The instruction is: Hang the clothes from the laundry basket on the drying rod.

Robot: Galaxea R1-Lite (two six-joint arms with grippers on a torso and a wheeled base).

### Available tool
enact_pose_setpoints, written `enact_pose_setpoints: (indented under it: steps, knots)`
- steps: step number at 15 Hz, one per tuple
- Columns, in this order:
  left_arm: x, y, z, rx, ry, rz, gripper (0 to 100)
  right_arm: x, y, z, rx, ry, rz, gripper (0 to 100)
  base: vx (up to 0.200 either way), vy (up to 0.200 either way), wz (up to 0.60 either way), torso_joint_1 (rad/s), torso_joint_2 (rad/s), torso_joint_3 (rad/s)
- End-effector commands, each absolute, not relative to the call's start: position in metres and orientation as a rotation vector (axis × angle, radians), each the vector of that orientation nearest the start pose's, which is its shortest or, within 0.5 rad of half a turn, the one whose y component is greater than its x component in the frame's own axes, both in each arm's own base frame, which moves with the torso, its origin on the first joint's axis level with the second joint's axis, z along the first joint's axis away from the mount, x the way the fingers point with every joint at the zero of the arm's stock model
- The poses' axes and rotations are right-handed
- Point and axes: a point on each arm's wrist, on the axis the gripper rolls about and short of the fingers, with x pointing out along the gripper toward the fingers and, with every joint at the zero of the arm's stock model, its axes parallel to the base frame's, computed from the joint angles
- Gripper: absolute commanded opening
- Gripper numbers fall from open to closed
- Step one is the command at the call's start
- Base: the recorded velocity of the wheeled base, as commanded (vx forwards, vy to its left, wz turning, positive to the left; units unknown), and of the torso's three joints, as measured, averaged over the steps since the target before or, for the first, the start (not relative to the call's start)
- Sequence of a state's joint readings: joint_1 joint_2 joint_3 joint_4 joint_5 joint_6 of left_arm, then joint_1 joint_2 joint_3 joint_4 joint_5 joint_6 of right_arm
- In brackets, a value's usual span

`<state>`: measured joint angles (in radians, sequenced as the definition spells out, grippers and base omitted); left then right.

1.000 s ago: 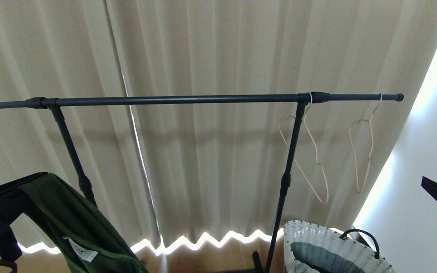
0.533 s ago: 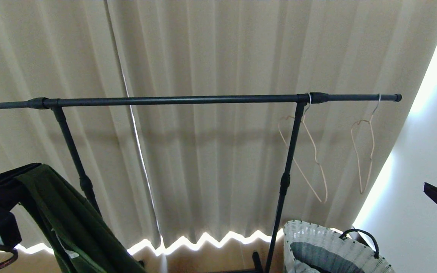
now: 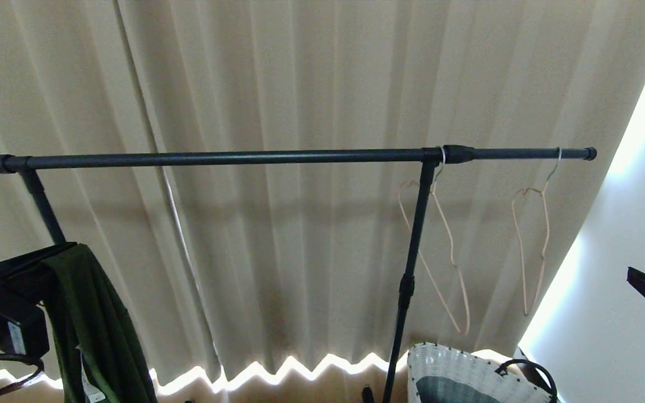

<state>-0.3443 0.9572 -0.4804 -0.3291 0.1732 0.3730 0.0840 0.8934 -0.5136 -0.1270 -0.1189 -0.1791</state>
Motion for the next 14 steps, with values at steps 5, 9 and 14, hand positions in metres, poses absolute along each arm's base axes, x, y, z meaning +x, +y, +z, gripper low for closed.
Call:
enact_pose_setpoints:
  steps: [5,9,14]
  knots:
    - [0.115,-0.037,0.218,0.401,0.105,-0.190,0,0.108,0.006,0.212,-0.207,0.280,-0.010,100,0.000,0.000,0.00,0.000,0.00,0.000]
    - [0.138,-0.030,0.210,0.420,0.194,-0.104,0,0.151,0.008,0.210,-0.209,0.388,-0.014,100,0.000,0.000,0.00,0.000,0.00,0.000]
    - [0.147,-0.027,0.209,0.420,0.222,-0.075,0,0.214,0.021,0.201,-0.056,0.506,-0.019,100,0.000,0.000,0.00,0.000,0.00,0.000]
